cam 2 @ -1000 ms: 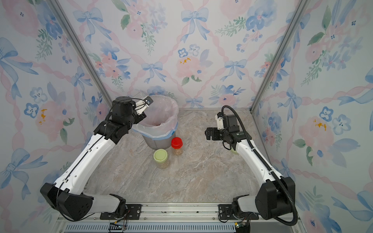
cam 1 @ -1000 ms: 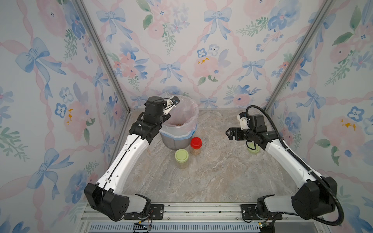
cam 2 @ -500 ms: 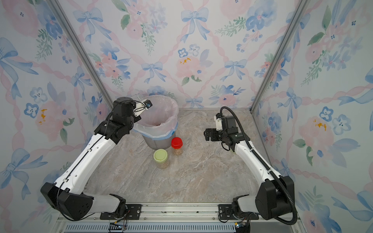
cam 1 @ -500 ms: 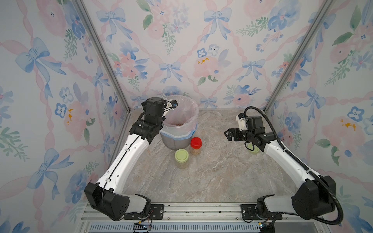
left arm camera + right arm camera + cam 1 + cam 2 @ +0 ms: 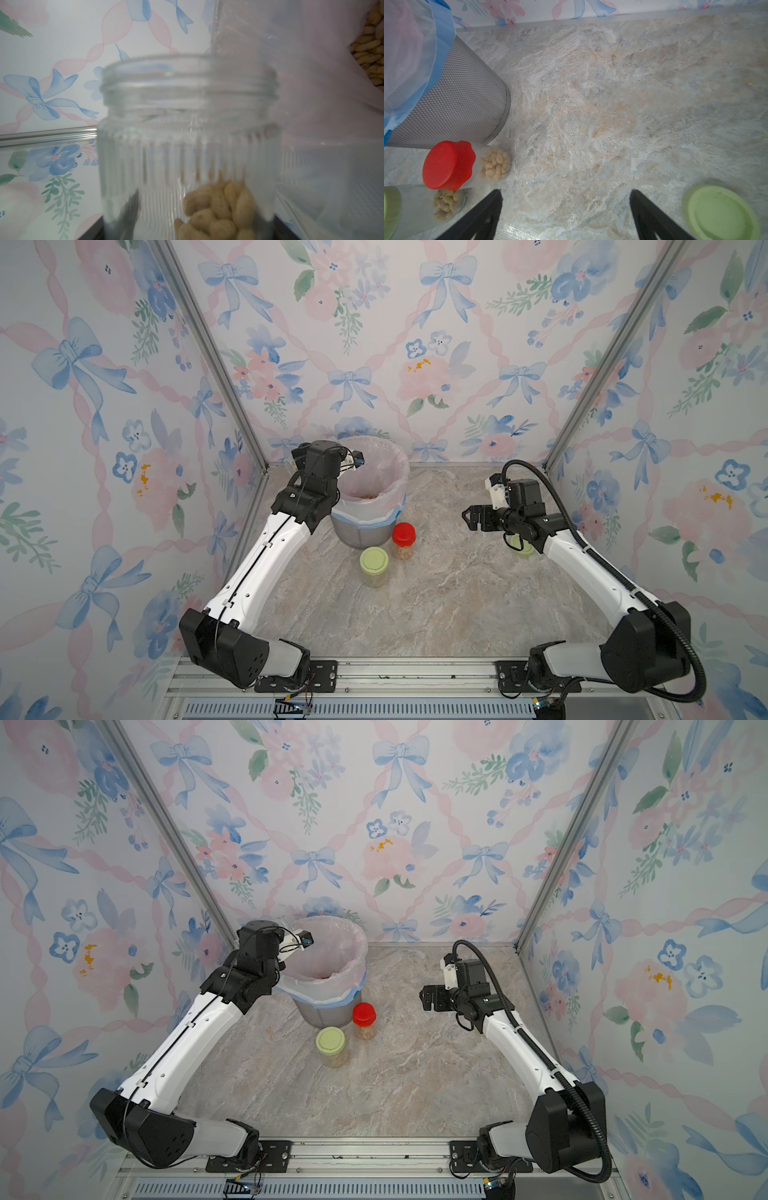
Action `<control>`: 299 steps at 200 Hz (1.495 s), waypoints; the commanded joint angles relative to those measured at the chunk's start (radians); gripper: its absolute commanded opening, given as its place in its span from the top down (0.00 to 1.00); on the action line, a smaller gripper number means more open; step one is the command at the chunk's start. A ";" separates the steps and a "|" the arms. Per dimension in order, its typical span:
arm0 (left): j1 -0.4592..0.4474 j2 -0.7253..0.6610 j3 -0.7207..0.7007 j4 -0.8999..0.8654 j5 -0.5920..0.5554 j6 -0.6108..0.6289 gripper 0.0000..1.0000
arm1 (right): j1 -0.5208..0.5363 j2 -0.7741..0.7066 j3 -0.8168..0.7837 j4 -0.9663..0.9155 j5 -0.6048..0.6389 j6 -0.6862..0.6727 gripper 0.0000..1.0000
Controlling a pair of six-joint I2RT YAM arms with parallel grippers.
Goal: Empty moldy peanuts from jars
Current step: Pour the moldy peanuts from the jar into the trash bin.
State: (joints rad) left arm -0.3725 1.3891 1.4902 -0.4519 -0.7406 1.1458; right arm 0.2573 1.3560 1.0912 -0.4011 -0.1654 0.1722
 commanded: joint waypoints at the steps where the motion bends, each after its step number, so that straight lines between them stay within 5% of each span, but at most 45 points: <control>1: -0.006 -0.010 0.022 0.051 -0.047 0.067 0.99 | 0.003 -0.008 -0.014 0.019 -0.006 -0.013 0.03; 163: -0.057 0.074 0.139 0.059 -0.110 0.362 1.00 | -0.001 -0.016 -0.015 0.022 -0.002 -0.015 0.03; 258: -0.052 0.059 0.066 0.058 -0.093 0.365 1.00 | -0.004 -0.036 -0.033 0.029 0.000 -0.003 0.03; 299: -0.119 0.070 0.007 0.056 -0.102 0.361 1.00 | -0.001 -0.028 -0.035 0.045 -0.018 0.013 0.03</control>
State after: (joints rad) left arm -0.4587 1.4761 1.5341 -0.4419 -0.8158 1.4815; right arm 0.2562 1.3430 1.0721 -0.3779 -0.1661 0.1745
